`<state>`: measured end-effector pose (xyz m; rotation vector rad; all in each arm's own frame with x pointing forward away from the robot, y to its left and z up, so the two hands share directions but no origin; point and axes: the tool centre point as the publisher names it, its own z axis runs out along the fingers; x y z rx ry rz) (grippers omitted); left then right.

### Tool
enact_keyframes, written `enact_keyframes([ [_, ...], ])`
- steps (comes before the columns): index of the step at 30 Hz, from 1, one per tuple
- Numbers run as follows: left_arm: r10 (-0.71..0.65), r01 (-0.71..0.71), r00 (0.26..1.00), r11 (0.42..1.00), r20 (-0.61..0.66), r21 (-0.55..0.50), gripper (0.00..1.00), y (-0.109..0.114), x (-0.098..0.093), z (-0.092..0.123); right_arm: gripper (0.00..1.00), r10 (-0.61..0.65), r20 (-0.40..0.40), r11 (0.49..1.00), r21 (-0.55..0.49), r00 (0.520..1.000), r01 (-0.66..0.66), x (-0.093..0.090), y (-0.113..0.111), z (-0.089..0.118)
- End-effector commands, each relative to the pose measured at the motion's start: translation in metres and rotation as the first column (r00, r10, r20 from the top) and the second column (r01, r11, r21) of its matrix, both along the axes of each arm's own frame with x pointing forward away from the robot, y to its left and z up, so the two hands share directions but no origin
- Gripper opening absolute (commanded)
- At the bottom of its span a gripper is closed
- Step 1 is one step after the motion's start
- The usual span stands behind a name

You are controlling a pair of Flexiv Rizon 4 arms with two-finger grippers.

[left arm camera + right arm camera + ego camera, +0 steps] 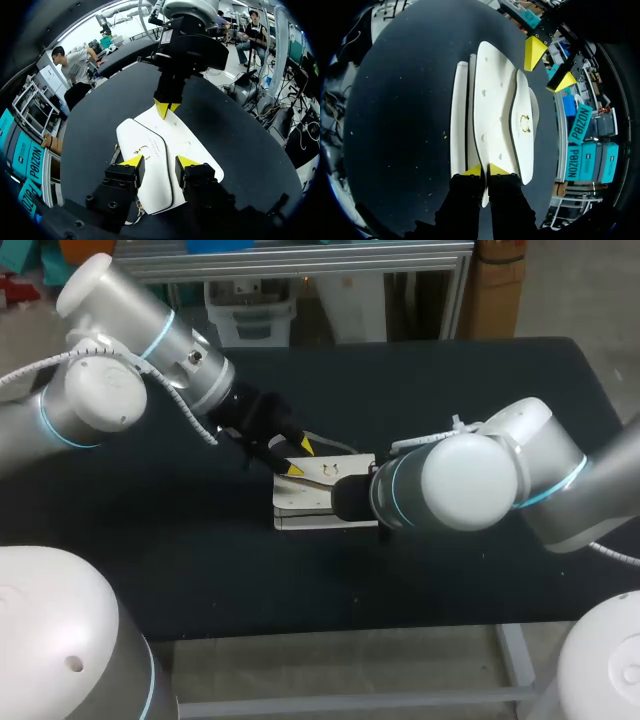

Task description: Pick up the bag, open it, inspect its contents, close it, and place it on the opposite side

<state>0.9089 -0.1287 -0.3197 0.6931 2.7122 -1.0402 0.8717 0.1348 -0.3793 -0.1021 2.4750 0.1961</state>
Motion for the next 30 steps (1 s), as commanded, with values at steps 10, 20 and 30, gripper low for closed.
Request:
enact_keyframes([
  [10, 0.116, -0.12, 0.991, 0.991, -0.065, -0.059, 1.0, -0.002, 0.01, 0.001, 0.33, -0.003, 0.083, 1.0, 0.018, 0.997, 0.001, -0.002, -0.001, -0.004],
  [20, 0.133, -0.138, 0.988, 0.989, -0.077, -0.06, 1.0, -0.001, 0.011, 0.002, 1.0, 0.005, 0.108, 0.999, 0.031, 0.994, -0.008, -0.004, 0.001, 0.007],
  [30, 0.188, -0.195, 0.976, 0.979, -0.113, -0.056, 1.0, 0.001, 0.009, 0.011, 1.0, 0.016, 0.146, 0.997, 0.07, 0.989, -0.027, -0.015, 0.006, 0.04],
])
